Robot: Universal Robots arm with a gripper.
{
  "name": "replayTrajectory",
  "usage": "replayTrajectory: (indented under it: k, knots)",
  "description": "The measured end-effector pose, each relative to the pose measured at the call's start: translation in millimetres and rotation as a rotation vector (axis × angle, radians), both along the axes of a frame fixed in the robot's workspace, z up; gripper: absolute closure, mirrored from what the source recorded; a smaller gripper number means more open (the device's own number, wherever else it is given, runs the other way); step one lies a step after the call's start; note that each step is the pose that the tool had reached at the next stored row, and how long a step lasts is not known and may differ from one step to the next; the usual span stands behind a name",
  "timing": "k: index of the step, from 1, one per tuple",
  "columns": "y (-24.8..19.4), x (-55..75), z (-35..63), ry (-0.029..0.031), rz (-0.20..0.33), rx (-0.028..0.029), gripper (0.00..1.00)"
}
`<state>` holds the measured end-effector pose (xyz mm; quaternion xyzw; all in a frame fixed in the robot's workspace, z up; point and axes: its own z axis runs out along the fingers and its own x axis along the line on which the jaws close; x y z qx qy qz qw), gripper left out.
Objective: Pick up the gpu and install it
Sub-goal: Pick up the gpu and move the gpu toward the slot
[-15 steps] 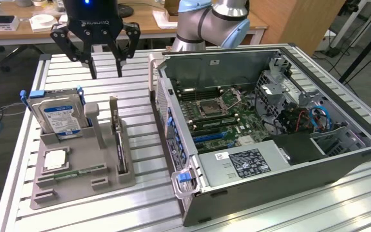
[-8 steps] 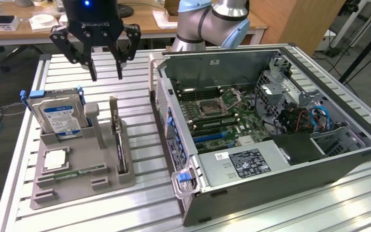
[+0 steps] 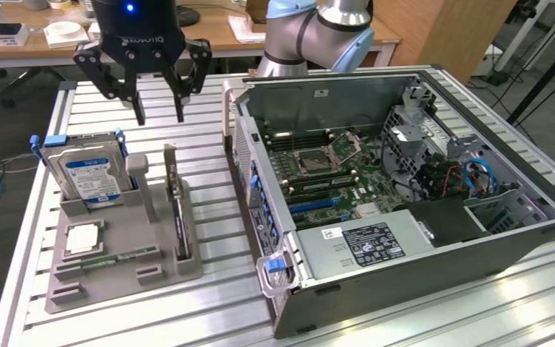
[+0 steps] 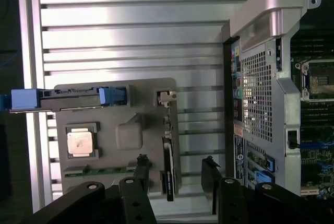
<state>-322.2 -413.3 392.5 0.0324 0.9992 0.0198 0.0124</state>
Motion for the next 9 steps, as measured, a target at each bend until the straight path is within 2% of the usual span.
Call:
replayTrajectory:
  k: [9]
  knots:
    - [-5.5, 0.0, -0.4, -0.0001, 0.0, -0.0025, 0.47]
